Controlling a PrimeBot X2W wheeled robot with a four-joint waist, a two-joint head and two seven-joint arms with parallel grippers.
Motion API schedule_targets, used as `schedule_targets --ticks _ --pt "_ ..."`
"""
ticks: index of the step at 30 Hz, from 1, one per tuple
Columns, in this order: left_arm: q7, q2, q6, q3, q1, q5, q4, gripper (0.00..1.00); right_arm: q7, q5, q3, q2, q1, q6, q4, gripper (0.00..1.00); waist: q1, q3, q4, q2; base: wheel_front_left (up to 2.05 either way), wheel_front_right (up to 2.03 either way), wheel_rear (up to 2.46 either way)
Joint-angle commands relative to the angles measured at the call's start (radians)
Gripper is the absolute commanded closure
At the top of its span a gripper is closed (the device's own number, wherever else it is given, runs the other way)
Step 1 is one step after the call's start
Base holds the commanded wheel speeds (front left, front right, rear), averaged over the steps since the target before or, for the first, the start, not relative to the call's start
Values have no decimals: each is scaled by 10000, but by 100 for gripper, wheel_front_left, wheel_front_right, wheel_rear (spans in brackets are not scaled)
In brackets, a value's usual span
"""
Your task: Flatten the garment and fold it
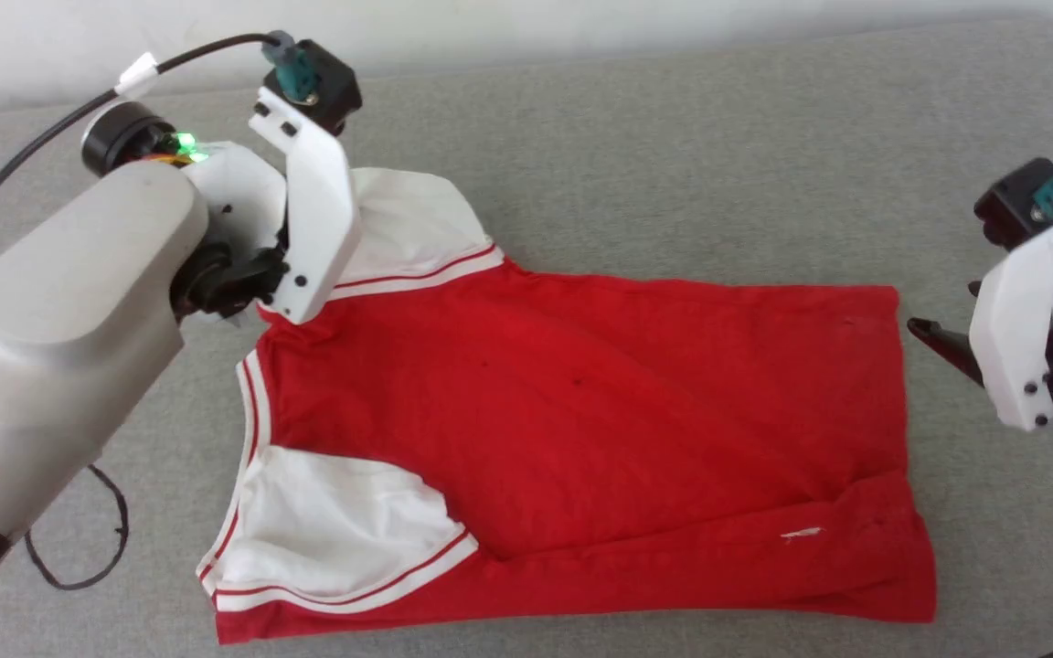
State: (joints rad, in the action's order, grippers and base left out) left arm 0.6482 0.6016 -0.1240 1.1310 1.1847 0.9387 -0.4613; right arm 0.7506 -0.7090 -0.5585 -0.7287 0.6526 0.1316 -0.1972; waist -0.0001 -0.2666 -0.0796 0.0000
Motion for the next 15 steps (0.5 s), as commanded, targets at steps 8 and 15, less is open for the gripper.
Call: schedule_targets --ticks 8,15 --pt "-330 -245 -66 56 201 -202 192 100 513 -498 -709 726 1374 -9 -1800 0 1 -736 563 0 0 0 0" --pt "-640 -315 -66 154 323 -150 96 100 75 -682 -1961 1027 1380 -9 -2795 0 1 -972 701 0 0 0 0"
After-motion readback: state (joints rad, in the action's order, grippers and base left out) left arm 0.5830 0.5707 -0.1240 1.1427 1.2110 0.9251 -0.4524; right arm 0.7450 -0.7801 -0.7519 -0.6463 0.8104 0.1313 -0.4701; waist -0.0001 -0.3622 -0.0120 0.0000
